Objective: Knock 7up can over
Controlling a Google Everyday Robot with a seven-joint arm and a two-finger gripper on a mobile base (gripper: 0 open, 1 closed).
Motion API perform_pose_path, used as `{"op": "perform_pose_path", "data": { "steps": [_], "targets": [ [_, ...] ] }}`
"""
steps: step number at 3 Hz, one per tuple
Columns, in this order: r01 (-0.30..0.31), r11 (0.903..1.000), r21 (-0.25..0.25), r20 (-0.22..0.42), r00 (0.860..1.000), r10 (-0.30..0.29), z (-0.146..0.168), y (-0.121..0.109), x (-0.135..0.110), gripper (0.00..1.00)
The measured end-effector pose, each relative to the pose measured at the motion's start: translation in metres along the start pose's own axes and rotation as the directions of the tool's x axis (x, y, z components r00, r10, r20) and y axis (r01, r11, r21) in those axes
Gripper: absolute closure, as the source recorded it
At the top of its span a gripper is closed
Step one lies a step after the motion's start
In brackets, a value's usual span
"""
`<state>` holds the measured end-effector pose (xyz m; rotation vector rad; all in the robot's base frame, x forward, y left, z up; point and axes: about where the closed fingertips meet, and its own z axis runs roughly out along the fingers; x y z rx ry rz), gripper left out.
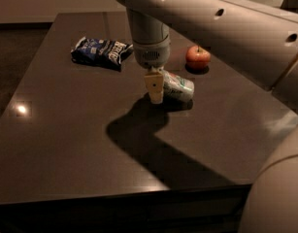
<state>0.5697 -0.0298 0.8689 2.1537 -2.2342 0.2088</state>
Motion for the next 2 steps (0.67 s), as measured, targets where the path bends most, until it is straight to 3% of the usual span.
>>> {"op": "perform_pose_path", "data": {
  "steps": [1, 2],
  "targets": [
    [-0.001, 0.9997, 0.024, 0.021, 1.0, 0.0, 0.0001, -0.0059, -0.0049, 0.0],
    [-0.001, 0.9997, 0.025, 0.021, 1.0, 0.0, 0.0001, -0.0059, -0.0049, 0.0]
  ]
}}
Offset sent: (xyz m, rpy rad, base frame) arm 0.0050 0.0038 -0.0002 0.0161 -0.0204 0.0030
